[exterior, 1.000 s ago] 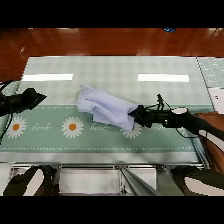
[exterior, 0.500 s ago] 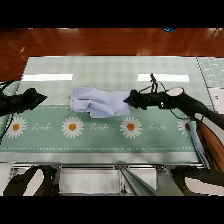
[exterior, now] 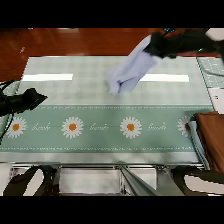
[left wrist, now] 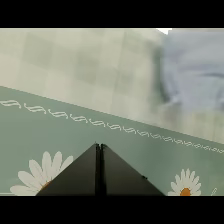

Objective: Fold the shirts.

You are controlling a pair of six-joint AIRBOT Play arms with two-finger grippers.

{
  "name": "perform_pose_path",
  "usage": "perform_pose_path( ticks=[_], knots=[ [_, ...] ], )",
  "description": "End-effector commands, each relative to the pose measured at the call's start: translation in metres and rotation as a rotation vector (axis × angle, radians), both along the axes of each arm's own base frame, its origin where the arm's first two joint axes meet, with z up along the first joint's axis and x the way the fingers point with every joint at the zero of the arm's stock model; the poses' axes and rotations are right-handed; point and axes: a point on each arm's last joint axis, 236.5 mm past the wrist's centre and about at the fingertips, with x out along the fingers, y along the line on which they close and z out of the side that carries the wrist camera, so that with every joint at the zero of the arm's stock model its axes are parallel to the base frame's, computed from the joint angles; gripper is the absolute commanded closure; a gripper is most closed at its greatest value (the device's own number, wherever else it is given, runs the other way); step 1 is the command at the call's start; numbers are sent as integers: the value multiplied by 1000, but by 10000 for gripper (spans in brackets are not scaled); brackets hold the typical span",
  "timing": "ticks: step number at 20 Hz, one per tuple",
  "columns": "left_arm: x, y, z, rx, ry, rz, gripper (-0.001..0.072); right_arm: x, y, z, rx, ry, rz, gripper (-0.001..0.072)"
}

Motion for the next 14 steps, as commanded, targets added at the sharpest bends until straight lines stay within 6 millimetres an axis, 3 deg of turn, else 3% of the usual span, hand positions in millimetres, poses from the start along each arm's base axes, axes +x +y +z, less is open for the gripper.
perform_pose_path(
  ticks=[1,4,7,10,14],
  knots=[
    [-1,-1,-1,-1,5,-4,688,2,-73,58,-72,-53,-114,693],
    [-3,-2,-2,-4,12,-11,688,0,-146,89,-59,-67,-268,693],
    [-3,-2,-1,-4,11,-10,688,-14,-218,105,-17,-43,-424,693],
    [-3,-2,-1,-4,11,-10,688,-49,-281,107,7,14,-566,693],
    [-2,-2,-1,-4,10,-9,688,-116,-340,104,-55,98,-694,693]
  ],
)
